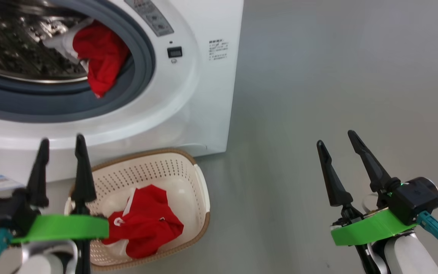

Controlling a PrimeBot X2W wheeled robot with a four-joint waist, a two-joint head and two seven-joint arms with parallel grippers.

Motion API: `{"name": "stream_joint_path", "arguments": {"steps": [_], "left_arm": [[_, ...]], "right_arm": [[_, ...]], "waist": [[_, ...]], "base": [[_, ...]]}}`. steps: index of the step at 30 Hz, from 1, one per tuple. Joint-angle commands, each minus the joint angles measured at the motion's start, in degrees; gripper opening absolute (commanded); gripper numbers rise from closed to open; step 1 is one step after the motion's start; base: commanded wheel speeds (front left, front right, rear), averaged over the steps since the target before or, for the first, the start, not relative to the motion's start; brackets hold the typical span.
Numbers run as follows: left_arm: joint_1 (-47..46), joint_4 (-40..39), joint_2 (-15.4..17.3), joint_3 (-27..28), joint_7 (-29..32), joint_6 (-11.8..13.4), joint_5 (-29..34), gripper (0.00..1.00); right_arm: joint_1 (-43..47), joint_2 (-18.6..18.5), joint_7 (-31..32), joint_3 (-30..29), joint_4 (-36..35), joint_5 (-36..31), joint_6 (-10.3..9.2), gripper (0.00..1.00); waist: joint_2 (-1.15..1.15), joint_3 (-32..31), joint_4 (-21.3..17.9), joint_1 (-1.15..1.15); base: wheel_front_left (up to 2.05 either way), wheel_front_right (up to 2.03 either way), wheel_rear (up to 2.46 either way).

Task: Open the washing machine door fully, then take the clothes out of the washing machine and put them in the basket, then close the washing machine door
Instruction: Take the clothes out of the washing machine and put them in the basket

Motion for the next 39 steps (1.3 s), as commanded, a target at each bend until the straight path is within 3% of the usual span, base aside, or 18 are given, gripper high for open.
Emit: {"name": "stream_joint_path", "arguments": {"steps": [1, 19, 26, 32, 39], "left_arm": [[-4.7, 0.1, 2.1, 1.9, -0.3, -0.5, 0.4, 1.00], [-27.7, 16.1, 5.2, 3.9, -1.1, -2.4, -1.9, 1.00], [-37.4, 25.0, 5.7, 4.0, -0.6, -4.8, -4.1, 1.00], [-44.5, 33.2, 6.6, 3.6, 3.5, -6.6, -6.1, 1.00], [-51.3, 42.8, 7.7, 2.8, 12.7, -8.6, -8.6, 1.00]], "right_arm": [[-2.2, 0.0, -0.4, 1.7, -1.6, -0.7, 0.35, 1.00], [-6.6, 0.0, -0.4, 2.6, -2.0, -0.5, 0.35, 1.00], [-8.7, 0.0, -0.4, 2.8, -1.9, -1.8, 0.35, 1.00], [-9.4, 0.0, -0.4, 2.8, -1.6, -2.9, 0.35, 1.00], [-9.1, 0.0, -0.4, 1.5, 0.1, -4.1, 0.35, 1.00]], "waist": [[0.00, 4.5, 0.5, 0.00], [0.00, 14.1, -1.7, 0.00], [0.00, 17.1, -2.0, 0.00], [0.00, 17.9, -2.3, 0.00], [0.00, 17.9, -3.4, 0.00]], "base": [[0.00, 0.00, 0.00], [0.00, 0.00, 0.00], [0.00, 0.00, 0.00], [0.00, 0.00, 0.00], [0.00, 0.00, 0.00]]}}
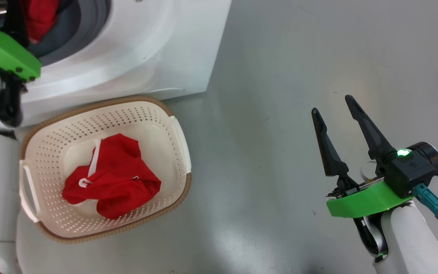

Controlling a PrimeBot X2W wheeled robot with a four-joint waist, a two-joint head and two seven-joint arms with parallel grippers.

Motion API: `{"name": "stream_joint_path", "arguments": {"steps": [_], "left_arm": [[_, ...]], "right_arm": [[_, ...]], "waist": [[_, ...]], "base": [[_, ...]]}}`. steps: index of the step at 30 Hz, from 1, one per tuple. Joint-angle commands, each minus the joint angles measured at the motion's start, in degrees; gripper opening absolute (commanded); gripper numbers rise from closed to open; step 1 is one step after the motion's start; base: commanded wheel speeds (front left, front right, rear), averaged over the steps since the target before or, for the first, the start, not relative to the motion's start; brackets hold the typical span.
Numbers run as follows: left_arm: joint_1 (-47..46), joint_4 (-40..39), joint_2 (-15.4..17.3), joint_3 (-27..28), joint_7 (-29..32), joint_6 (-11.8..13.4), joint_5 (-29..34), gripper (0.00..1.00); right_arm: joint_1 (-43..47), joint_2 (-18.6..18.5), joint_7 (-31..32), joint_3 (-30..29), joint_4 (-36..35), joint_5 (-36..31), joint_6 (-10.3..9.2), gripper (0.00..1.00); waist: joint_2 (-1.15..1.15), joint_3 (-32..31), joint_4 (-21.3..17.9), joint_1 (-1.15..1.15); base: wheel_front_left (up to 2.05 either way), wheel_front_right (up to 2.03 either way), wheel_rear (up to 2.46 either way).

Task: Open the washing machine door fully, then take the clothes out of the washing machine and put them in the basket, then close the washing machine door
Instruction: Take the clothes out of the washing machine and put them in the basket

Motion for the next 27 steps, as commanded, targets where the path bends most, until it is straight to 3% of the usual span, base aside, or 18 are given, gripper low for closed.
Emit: {"name": "stream_joint_path", "arguments": {"steps": [1, 16, 27], "left_arm": [[-1.9, 0.7, 3.1, 1.1, 1.7, -0.7, -0.9, 1.00], [-7.5, 14.6, 7.1, 0.7, 12.3, -1.8, -2.9, 1.00], [-6.9, 19.7, 8.2, -1.9, 12.0, -0.4, -0.7, 1.00]], "right_arm": [[-0.1, 0.1, -0.4, 0.5, -0.7, -0.7, 0.35, 1.00], [0.4, 0.1, -0.4, 3.6, 3.5, 0.5, 0.35, 1.00], [0.4, 0.1, -0.4, 5.8, 4.0, 1.4, 0.35, 1.00]], "waist": [[0.00, -0.2, -0.6, 0.00], [0.00, -2.3, -5.6, 0.00], [0.00, -2.7, -7.2, 0.00]], "base": [[0.00, 0.00, 0.00], [0.00, 0.00, 0.00], [0.00, 0.00, 0.00]]}}
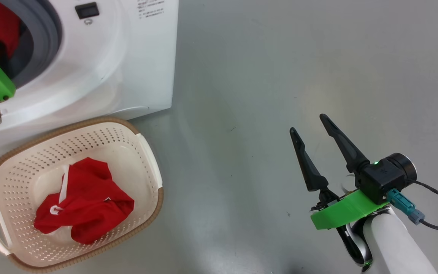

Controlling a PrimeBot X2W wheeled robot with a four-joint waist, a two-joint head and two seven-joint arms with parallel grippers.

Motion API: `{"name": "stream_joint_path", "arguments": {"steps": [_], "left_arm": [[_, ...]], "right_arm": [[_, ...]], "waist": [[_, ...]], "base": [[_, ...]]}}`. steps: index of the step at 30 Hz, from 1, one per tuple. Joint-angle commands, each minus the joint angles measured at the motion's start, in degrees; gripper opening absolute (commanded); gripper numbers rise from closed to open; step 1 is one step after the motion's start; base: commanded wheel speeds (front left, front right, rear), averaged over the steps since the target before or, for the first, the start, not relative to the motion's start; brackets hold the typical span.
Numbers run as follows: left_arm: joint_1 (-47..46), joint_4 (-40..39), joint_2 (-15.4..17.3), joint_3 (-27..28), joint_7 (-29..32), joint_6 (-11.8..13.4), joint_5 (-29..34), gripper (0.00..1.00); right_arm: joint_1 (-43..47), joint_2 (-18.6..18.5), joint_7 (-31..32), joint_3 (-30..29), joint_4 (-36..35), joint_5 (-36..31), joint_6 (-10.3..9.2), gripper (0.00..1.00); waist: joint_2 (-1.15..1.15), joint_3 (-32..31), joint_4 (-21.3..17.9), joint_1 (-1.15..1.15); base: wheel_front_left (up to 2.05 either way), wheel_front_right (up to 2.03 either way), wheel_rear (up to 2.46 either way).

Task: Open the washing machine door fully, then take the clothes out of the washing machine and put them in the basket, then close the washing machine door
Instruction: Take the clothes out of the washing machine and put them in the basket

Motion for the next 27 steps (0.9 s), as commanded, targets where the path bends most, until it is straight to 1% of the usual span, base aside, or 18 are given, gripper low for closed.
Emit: {"name": "stream_joint_path", "arguments": {"steps": [1, 3, 4, 5, 6, 7, 10, 13, 20, 23, 24, 27], "left_arm": [[-0.2, -0.8, 3.3, 0.6, -0.5, 0.2, 0.4, 1.00], [-0.3, -0.1, 3.2, 0.4, -0.6, 0.2, 0.4, 1.00], [-0.3, 0.2, 3.2, 0.2, -0.7, 0.3, 0.5, 0.80], [-0.3, 0.5, 3.3, -0.1, -0.8, 0.4, 0.8, 0.43], [-0.4, 0.7, 3.4, -0.3, -1.0, 0.5, 0.9, 0.09], [-0.5, 0.9, 3.4, -0.4, -1.2, 0.5, 0.9, 0.00], [-0.8, 1.3, 3.5, -0.6, -2.1, 0.3, 1.0, 0.00], [-0.9, 1.1, 3.6, -0.9, -4.4, 0.1, 1.2, 0.00], [-0.1, 0.4, 3.5, -1.3, -9.9, -1.8, 1.1, 0.00], [0.4, -0.4, 3.6, -2.1, -13.0, -1.6, 2.0, 0.00], [0.4, -0.4, 3.6, -2.1, -13.0, -1.6, 2.0, 0.00], [1.0, -1.4, 4.1, -2.6, -16.5, -1.3, 2.7, 0.00]], "right_arm": [[0.4, 0.0, -0.4, 1.4, -1.1, 0.5, 0.34, 1.00], [0.4, 0.0, -0.4, 1.5, -1.1, 0.7, 0.34, 1.00], [0.3, 0.0, -0.4, 1.6, -1.1, 0.8, 0.34, 1.00], [0.3, 0.0, -0.4, 1.7, -1.1, 0.9, 0.34, 1.00], [0.3, 0.0, -0.4, 1.9, -1.1, 1.0, 0.34, 1.00], [0.3, 0.0, -0.4, 2.0, -1.2, 1.1, 0.34, 1.00], [0.3, 0.0, -0.4, 2.2, -1.1, 1.2, 0.34, 1.00], [0.2, 0.0, -0.4, 2.3, -1.1, 1.5, 0.34, 1.00], [-0.3, 0.0, -0.4, 2.2, -0.7, 2.1, 0.34, 1.00], [-0.6, 0.0, -0.4, 2.1, -0.6, 2.3, 0.34, 1.00], [-0.6, 0.0, -0.4, 2.1, -0.6, 2.3, 0.34, 1.00], [-1.0, 0.0, -0.4, 2.3, -0.6, 2.4, 0.34, 1.00]], "waist": [[0.00, 0.0, -0.1, 0.00], [0.00, 0.1, -0.1, 0.00], [0.00, 0.1, -0.1, 0.00], [0.00, 0.1, -0.1, 0.00], [0.00, 0.2, -0.1, 0.00], [0.00, 0.2, -0.1, 0.00], [0.00, 0.3, 0.1, 0.00], [0.00, 0.4, 0.4, 0.00], [0.00, 0.2, 1.8, 0.00], [0.00, 0.1, 2.6, 0.00], [0.00, 0.1, 2.6, 0.00], [0.00, 0.1, 3.2, 0.00]], "base": [[0.00, 0.00, 0.00], [0.00, 0.00, 0.00], [0.00, 0.00, 0.00], [0.00, 0.00, 0.00], [0.00, 0.00, 0.00], [0.00, 0.00, 0.00], [0.00, 0.00, 0.00], [0.00, 0.00, 0.00], [0.00, 0.00, 0.00], [0.00, 0.00, 0.00], [0.00, 0.00, 0.00], [0.00, 0.00, 0.00]]}}
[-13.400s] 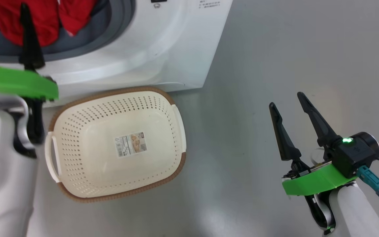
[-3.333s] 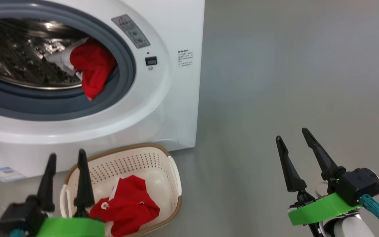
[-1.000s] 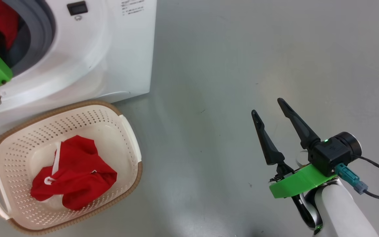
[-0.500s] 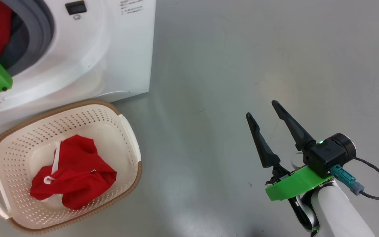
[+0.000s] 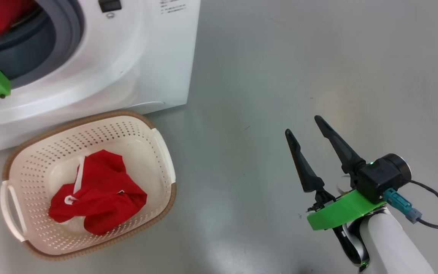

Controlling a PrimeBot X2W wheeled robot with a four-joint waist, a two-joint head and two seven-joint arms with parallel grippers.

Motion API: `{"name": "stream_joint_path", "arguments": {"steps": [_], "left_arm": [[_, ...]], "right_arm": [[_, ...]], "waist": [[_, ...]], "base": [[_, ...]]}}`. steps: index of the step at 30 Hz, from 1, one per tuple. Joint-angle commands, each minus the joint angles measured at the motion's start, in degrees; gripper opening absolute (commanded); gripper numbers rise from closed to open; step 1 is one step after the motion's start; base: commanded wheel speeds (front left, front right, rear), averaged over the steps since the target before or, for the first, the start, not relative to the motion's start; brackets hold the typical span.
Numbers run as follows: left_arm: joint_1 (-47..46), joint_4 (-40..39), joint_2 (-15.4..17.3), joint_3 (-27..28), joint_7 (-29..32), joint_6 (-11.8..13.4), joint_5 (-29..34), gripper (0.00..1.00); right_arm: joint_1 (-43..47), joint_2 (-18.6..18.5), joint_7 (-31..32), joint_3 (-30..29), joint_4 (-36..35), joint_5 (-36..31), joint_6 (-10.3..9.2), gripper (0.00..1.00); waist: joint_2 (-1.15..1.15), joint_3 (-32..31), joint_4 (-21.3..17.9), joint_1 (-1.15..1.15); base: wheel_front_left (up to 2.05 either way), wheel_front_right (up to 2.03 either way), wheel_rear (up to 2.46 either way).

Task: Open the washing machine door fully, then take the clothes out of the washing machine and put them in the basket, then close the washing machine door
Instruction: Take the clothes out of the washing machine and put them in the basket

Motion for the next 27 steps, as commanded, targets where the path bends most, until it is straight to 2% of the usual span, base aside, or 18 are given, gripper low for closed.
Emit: {"name": "stream_joint_path", "arguments": {"steps": [1, 6, 11, 17, 22, 27], "left_arm": [[0.9, -1.8, 3.2, 0.5, -1.4, 0.2, 0.8, 0.00], [3.2, -4.3, 3.6, -0.2, -8.0, 0.0, 1.7, 0.00], [7.0, -8.3, 3.7, -0.4, -11.6, 1.1, 2.6, 0.00], [13.4, -15.8, 3.8, 0.7, -12.6, 3.0, 3.4, 0.00], [20.3, -25.3, 3.6, 2.8, -12.6, 5.7, 4.5, 0.00], [27.4, -33.1, 2.7, 4.1, -12.6, 7.3, 5.0, 0.00]], "right_arm": [[-1.0, 0.0, -0.4, 0.9, -1.0, 0.7, 0.29, 1.00], [-1.4, 0.0, -0.4, 0.7, -0.7, 0.6, 0.29, 1.00], [-1.7, 0.0, -0.4, 1.0, -0.4, 0.8, 0.29, 1.00], [-1.7, 0.0, -0.4, 0.7, 0.1, 0.6, 0.29, 1.00], [-1.4, 0.0, -0.4, 0.7, 0.4, 0.7, 0.29, 1.00], [-0.8, 0.0, -0.4, 0.5, 0.8, 0.9, 0.29, 1.00]], "waist": [[0.00, -0.1, 0.5, 0.00], [0.00, -0.8, 1.9, 0.00], [0.00, -2.0, 2.5, 0.00], [0.00, -3.9, 3.1, 0.00], [0.00, -5.6, 3.6, 0.00], [0.00, -7.7, 4.1, 0.00]], "base": [[0.00, 0.00, 0.00], [0.00, 0.00, 0.00], [0.00, 0.00, 0.00], [0.00, 0.00, 0.00], [0.00, 0.00, 0.00], [0.00, 0.00, 0.00]]}}
